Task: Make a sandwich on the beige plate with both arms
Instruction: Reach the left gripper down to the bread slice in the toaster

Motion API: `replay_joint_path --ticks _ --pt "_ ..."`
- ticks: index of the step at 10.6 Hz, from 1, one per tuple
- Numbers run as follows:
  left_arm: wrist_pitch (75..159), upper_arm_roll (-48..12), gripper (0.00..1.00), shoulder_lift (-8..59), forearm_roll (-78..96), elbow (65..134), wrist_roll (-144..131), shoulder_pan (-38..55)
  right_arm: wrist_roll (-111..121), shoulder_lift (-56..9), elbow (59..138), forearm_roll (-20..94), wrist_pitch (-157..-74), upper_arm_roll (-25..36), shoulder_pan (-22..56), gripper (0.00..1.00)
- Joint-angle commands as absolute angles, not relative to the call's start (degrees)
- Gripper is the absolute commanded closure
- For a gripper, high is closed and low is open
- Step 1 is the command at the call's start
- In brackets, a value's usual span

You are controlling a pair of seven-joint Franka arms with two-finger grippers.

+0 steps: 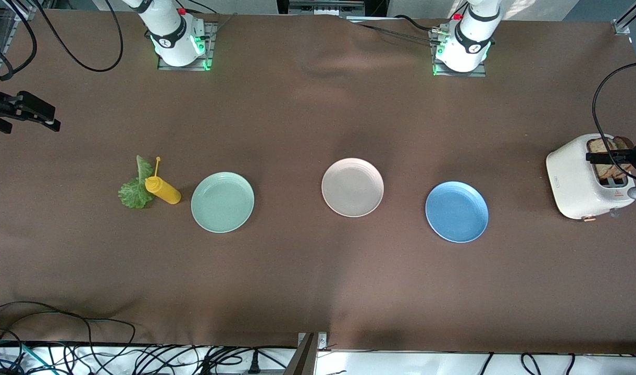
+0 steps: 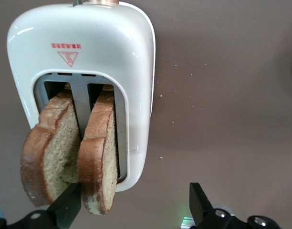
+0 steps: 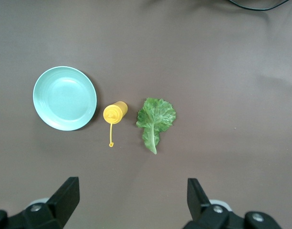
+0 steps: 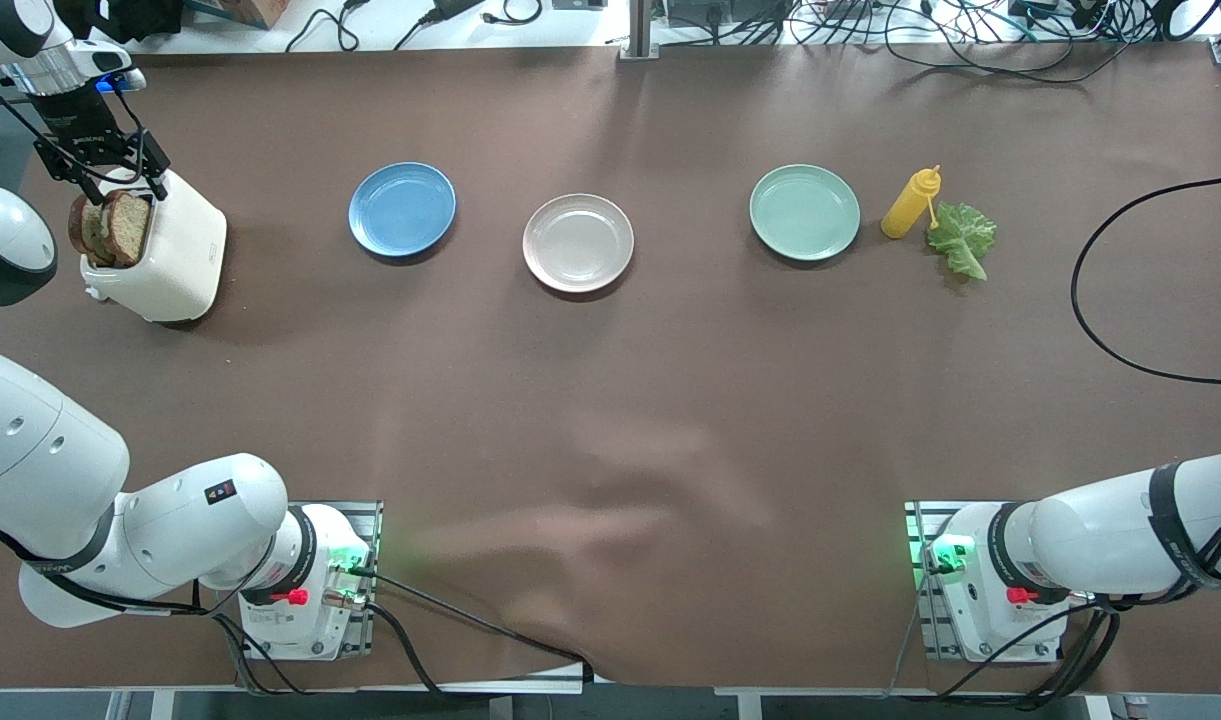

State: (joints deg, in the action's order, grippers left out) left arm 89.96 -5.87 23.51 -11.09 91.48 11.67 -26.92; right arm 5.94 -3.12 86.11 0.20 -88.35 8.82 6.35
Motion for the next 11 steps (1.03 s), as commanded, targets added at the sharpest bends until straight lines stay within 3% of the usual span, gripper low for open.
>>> replay_joint_path --ticks 1,11 --pt "90.0 -6.3 0.0 24.1 -13.0 90.6 14.0 -27.5 6.9 -2.7 85.5 0.5 -87.5 8.9 6.2 0.0" --pt "87.0 -6.8 0.0 24.3 -14.9 89.1 15.6 -26.3 6.9 -2.5 85.5 0.6 -87.5 8.6 6.2 0.0"
